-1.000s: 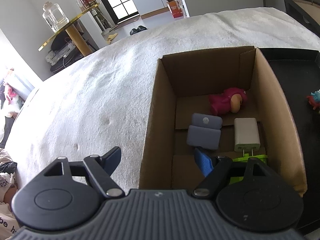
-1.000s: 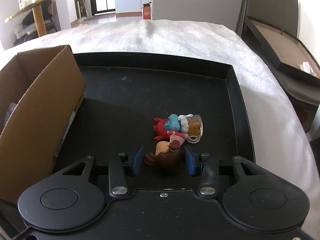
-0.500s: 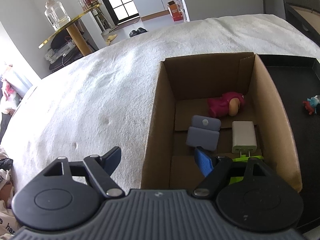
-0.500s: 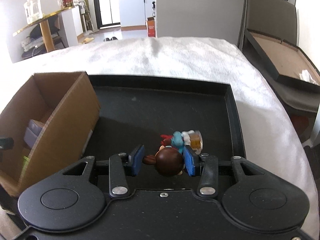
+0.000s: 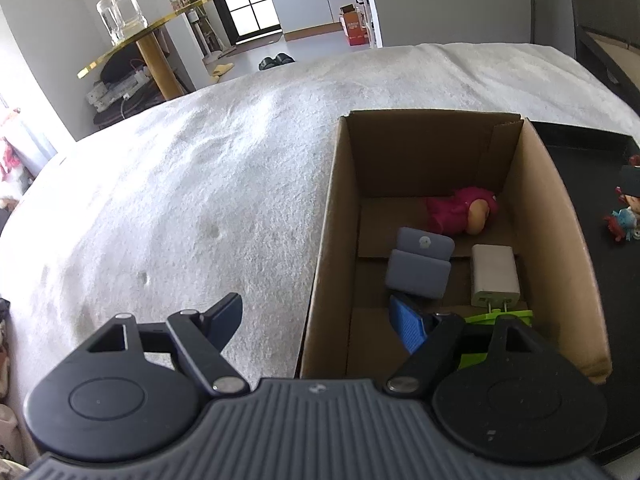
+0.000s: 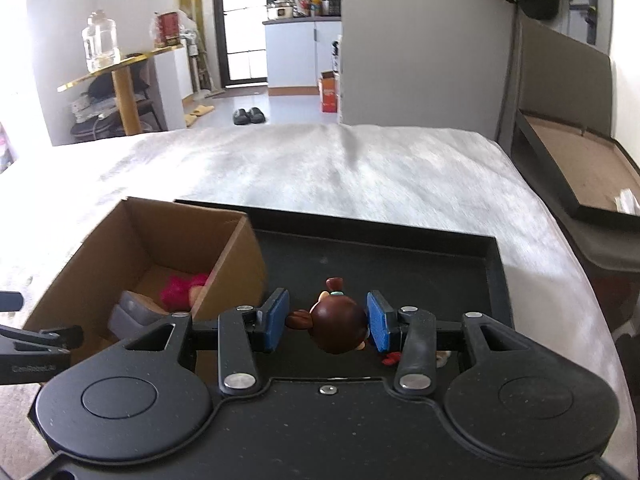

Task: Organize rigid objects
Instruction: 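Carry the brown-haired doll with the right gripper and release it into the box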

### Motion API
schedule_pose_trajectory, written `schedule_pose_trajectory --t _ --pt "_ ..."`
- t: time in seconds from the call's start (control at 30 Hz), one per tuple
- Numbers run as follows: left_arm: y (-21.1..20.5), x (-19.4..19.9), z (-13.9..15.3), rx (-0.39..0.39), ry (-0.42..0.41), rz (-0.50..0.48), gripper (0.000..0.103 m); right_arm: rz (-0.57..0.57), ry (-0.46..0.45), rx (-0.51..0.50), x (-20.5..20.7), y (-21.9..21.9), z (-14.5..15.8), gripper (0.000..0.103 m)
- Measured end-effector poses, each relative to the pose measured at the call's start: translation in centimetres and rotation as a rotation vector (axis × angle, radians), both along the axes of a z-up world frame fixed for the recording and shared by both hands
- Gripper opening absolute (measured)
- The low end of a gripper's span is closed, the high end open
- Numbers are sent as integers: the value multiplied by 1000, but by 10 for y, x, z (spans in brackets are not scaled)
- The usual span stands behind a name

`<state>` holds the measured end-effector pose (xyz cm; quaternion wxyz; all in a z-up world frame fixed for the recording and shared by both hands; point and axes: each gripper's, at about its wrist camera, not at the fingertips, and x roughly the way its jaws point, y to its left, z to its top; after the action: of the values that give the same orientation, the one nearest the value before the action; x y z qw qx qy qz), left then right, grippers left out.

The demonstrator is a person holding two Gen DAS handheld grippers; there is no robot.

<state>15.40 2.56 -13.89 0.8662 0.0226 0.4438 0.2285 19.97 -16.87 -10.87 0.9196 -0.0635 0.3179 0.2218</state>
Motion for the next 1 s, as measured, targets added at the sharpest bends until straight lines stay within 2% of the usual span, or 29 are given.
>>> schedule_pose_trajectory --t 0.33,0.43,0.6,0.87,1.0 --pt "8 -8 0 -42 -48 -15 79 53 -47 -7 -12 24 9 42" --pt "9 -10 -2 -51 -65 -13 75 63 -60 -3 -15 29 11 42" --pt "12 -10 -3 -70 -84 -21 65 84 -70 -10 -18 38 11 42" --pt "17 -12 -4 -97 -101 -10 36 131 -74 -11 -24 52 12 42" --pt "17 -14 -6 -118 -101 -21 27 156 -102 -29 -28 61 12 43"
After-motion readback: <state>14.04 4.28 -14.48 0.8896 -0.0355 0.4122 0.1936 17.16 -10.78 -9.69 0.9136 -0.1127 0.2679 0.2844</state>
